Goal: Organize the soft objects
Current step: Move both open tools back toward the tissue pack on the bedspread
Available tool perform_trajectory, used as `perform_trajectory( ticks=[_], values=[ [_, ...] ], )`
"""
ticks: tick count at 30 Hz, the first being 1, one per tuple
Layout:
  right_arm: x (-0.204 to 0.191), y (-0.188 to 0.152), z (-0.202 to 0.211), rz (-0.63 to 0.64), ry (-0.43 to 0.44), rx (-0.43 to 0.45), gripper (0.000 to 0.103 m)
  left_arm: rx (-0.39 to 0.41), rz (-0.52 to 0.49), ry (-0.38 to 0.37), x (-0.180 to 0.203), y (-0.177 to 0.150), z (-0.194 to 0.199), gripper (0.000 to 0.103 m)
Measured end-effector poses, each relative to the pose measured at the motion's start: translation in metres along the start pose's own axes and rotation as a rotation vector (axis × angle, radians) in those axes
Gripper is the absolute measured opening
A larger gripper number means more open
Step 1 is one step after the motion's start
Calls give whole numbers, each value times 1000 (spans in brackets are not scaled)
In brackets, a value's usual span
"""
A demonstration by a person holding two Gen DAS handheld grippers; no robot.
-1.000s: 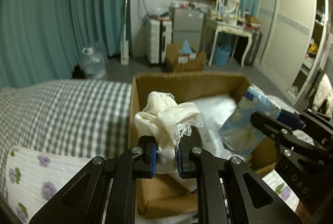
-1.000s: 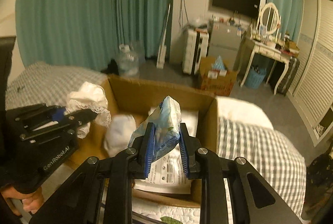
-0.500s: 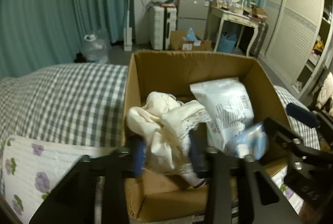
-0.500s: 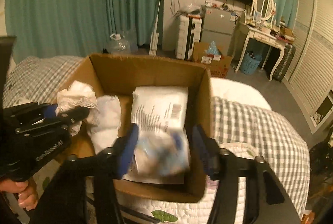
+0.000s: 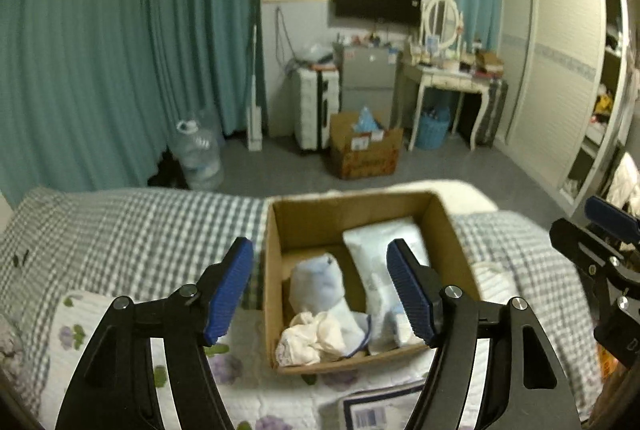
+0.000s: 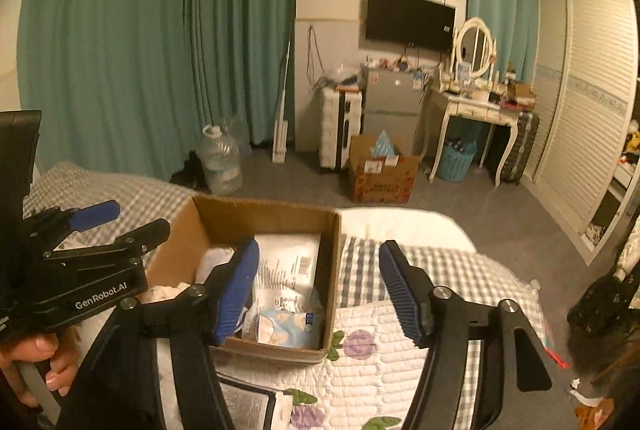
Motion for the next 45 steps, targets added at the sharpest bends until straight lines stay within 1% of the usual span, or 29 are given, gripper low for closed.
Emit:
perform_trajectory(
  ticks=[1,2,3,4,5,6,9,12,14,17,18,26,32,35,40,42,43,45],
  values=[
    [1,4,11,1,-4,16,69,14,0,-1,0,3,8,76],
    [2,8,25,2,-7,34,70,40,-2,3,0,6,22,86],
    [2,11,38,1,-10,51,72,62,-3,10,-1,8,33,93],
    [0,13,46,1,-12,61,75,89,-3,18,-2,10,44,95],
    [-1,17,61,0,-14,79,77,124,-3,26,-3,12,59,96],
    [-3,19,73,0,-15,94,81,144,-5,28,-4,13,71,96],
    [-11,24,103,10,-18,132,92,182,-9,20,-9,16,104,96],
    [-22,26,135,44,-21,166,93,218,-17,20,-14,16,132,96],
    [-31,28,153,62,-37,182,94,244,-11,27,-19,16,151,96],
    [-36,27,181,66,-63,206,100,264,3,22,-26,15,172,96],
    [-35,27,188,64,-67,212,103,271,7,23,-29,14,178,96],
    [-42,19,256,55,-97,275,103,345,50,17,-46,-2,225,96],
    [-46,12,293,66,-97,304,103,369,71,21,-56,-16,243,96],
    [-50,8,297,78,-89,300,103,366,80,17,-58,-22,244,96],
    [-57,-2,294,85,-70,283,103,345,73,31,-61,-34,233,96],
    [-61,-9,289,95,-60,273,103,358,62,54,-62,-42,224,96],
    [-64,-13,285,100,-59,265,103,366,58,79,-63,-48,217,96],
    [-66,-23,274,104,-53,239,103,344,52,88,-66,-55,207,96]
  ],
)
Point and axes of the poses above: each gripper's, at about its wrist camera, not at the fingertips, and z roughly against the way its jaws point, x to its right, y to its top, the point moved 2 cm from there along -z, roughly the way its jaws point, and after that the axes turned 5 degrees about z, right-handed, at the moved point
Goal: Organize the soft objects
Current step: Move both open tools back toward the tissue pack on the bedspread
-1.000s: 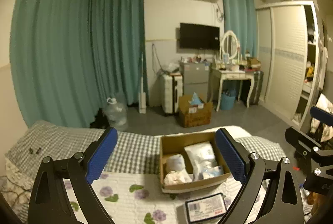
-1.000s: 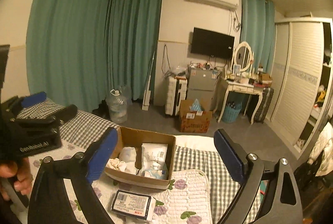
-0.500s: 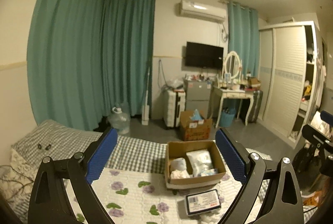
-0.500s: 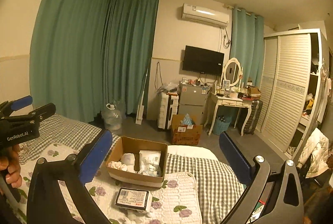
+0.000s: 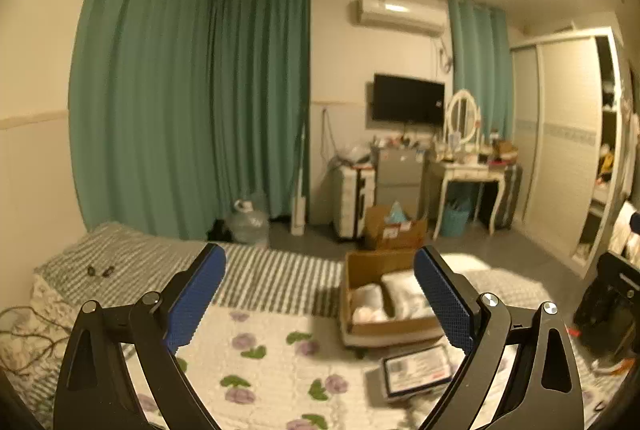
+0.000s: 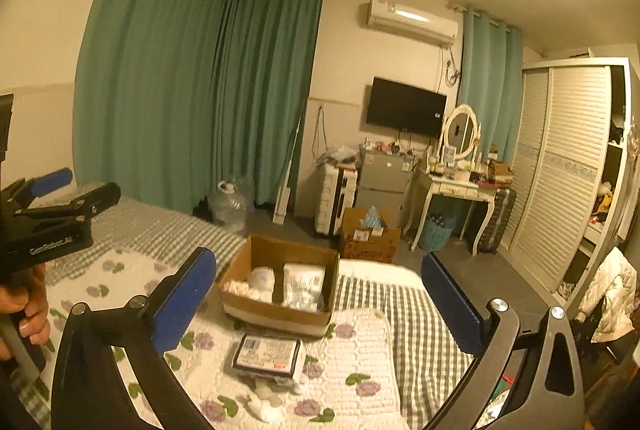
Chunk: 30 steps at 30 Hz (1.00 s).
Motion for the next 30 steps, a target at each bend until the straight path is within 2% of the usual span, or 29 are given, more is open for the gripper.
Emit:
perform_trajectory(
  ticks=[3,10,16,17,19,21,25,30],
  values=[
    [-5,-21,-17,-10,20,-46,103,-56,0,-37,-1,-16,-16,96],
    [-11,-67,-58,-22,49,-151,103,-122,-52,-72,11,-40,-39,96],
    [-27,-122,-99,-22,116,-303,103,-223,-98,-114,20,-75,-75,96],
    [-31,-136,-107,-25,133,-344,102,-239,-110,-112,21,-81,-80,96],
    [-38,-160,-121,-30,158,-417,88,-275,-128,-116,23,-95,-89,96],
    [-48,-187,-136,-45,188,-492,82,-303,-133,-136,24,-107,-95,96],
    [-67,-223,-157,-52,225,-550,82,-350,-161,-187,25,-125,-113,96],
    [-89,-244,-181,22,263,-639,81,-410,-208,-193,23,-140,-135,96]
  ],
)
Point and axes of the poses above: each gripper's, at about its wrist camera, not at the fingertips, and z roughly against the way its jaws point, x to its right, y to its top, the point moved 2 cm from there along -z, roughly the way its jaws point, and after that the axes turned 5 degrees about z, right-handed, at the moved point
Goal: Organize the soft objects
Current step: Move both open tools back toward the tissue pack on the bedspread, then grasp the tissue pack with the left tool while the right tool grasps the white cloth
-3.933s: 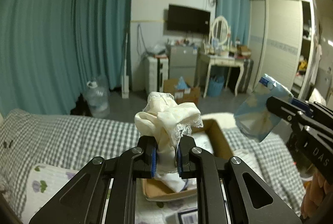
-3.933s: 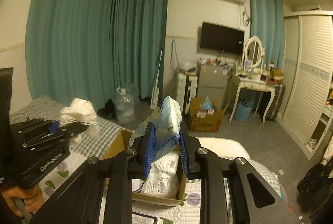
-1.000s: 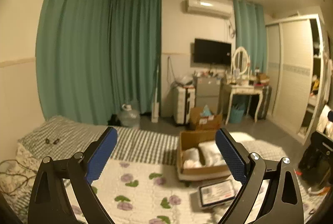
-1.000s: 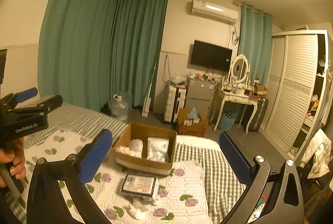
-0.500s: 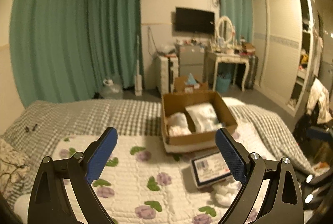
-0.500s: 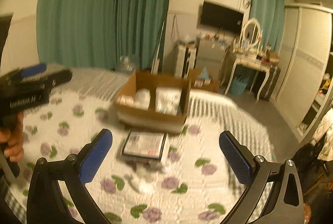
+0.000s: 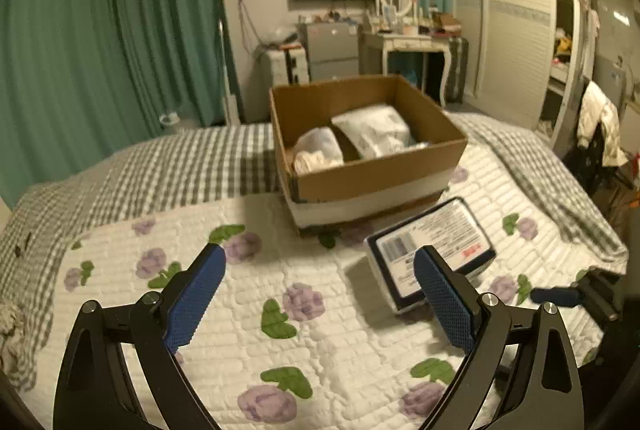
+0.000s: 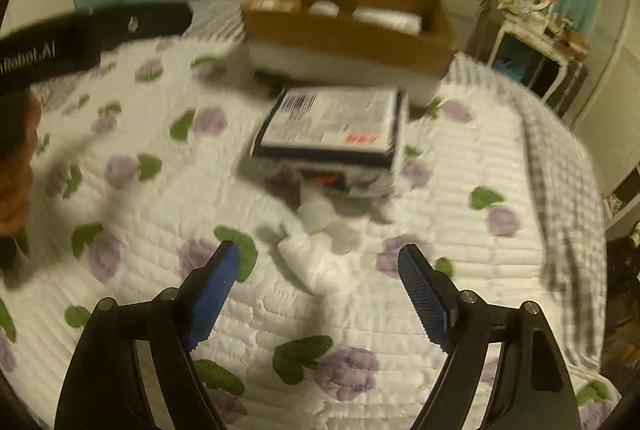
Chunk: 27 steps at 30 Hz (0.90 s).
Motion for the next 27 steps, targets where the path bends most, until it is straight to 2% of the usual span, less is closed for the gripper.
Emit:
perform_trajectory(
  ticks=[4,8,10,13,15,19,23,27],
  values=[
    [12,-5,-36,-75,73,-106,62,-38,-22,-34,4,0,-16,96],
    [19,-5,-53,-110,116,-136,58,-62,-94,-57,18,5,-32,96],
    [17,-6,-59,-96,128,-159,32,-82,-135,-76,29,7,-45,96],
    [15,-6,-61,-80,131,-183,19,-125,-160,-108,41,6,-62,96],
    [24,-7,-56,-104,148,-180,16,-141,-181,-128,49,5,-68,96],
    [44,-9,-41,-74,48,-172,15,-161,-238,-178,71,3,-76,96],
    [83,-9,-26,-110,-39,-156,15,-205,-291,-214,91,-4,-90,96],
    [119,-7,-13,-177,-75,-121,15,-251,-293,-260,103,-12,-103,96]
  ],
)
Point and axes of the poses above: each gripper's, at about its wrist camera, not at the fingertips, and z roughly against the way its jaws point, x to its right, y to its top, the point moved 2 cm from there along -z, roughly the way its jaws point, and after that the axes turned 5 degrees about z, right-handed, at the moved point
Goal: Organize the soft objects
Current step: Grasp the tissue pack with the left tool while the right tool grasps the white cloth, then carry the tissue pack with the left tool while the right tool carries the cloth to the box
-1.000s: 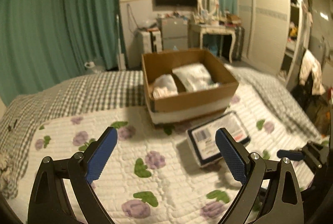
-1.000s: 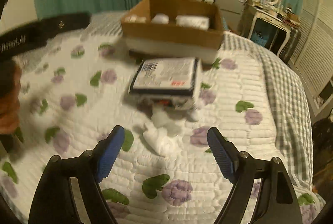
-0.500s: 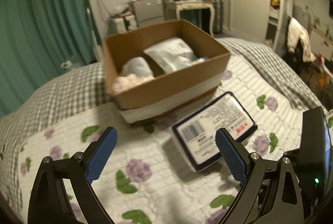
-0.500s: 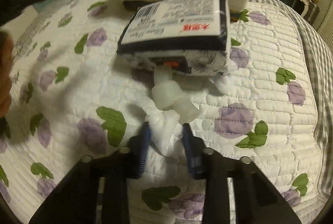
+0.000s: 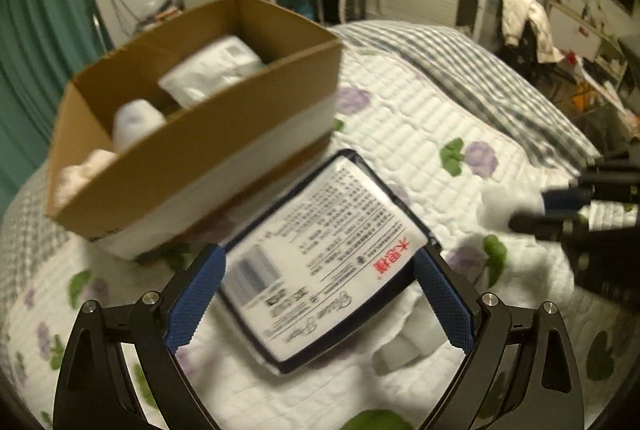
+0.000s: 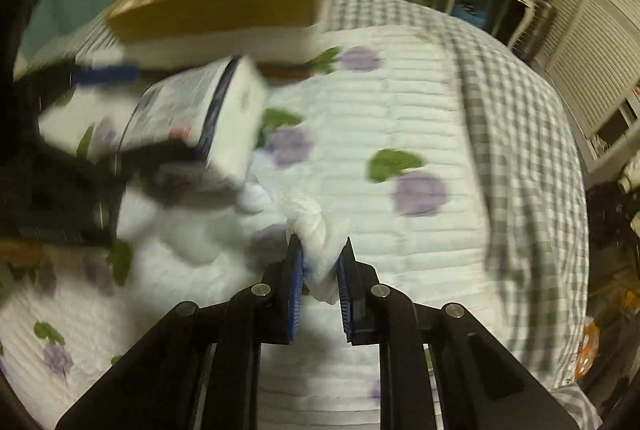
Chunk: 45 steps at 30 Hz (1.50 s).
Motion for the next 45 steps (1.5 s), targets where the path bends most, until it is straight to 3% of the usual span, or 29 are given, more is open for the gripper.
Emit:
perform_trajectory(
  ticks=[4,8,11,13,15,18,30,45],
  values=[
    [11,2,1,-20,3,12,15,-24,4,-31,7,0,-10,96],
    [10,6,-2,0,4,13,15,-11,-64,47,15,-2,-24,97],
    [7,3,-3,-1,4,15,15,-8,-24,60,6,0,-29,95],
    [8,2,-4,-7,5,17,15,7,27,57,1,1,-28,81],
    [8,2,-1,-9,6,24,15,38,37,66,3,3,-23,58],
    [6,4,3,-2,4,35,15,78,35,87,9,5,-13,43],
    [-7,15,57,-3,-19,156,16,163,164,107,0,-7,48,37],
    [-55,32,169,31,-21,401,15,402,299,162,-1,-26,199,37]
  ],
)
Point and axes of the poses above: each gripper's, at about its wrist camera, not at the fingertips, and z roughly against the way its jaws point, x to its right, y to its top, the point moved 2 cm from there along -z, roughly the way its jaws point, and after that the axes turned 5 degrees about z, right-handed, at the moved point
